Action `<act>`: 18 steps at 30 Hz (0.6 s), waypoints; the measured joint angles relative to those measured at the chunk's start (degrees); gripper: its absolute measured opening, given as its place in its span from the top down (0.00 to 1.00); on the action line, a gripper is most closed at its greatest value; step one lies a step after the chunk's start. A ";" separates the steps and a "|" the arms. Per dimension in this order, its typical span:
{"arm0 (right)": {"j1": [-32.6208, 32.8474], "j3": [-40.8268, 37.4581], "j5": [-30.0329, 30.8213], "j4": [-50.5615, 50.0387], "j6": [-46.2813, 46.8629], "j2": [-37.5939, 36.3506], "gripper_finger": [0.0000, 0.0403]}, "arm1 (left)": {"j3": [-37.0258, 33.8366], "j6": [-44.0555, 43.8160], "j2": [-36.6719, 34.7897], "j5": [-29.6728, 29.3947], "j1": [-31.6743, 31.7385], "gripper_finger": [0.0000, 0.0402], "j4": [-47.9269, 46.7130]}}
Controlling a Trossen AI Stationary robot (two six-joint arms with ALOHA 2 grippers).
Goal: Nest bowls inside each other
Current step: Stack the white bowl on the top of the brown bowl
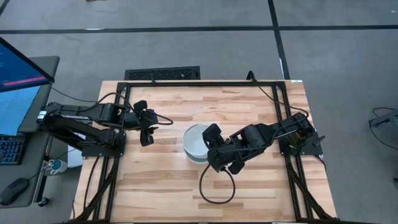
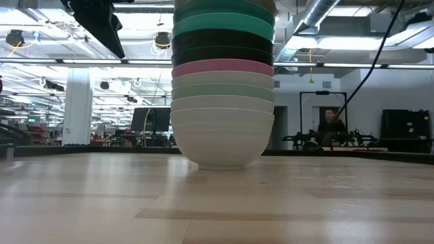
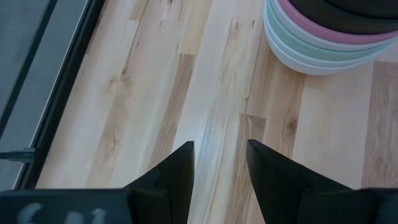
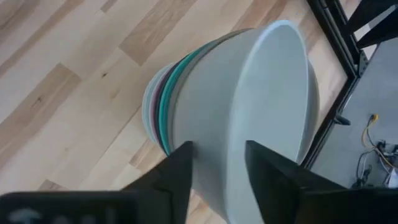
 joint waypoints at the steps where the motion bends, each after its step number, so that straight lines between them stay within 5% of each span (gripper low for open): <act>1: -0.03 0.00 0.02 0.01 0.07 0.00 0.57 | 0.00 0.00 0.00 0.00 0.00 0.65 0.00; 9: -0.73 0.00 3.39 -0.02 2.06 -0.02 0.46 | 0.00 0.00 0.00 0.00 0.00 0.65 -0.01; 18: -1.10 0.00 4.24 -0.04 4.50 -0.02 0.66 | -0.02 0.00 0.00 -0.02 0.00 0.65 0.00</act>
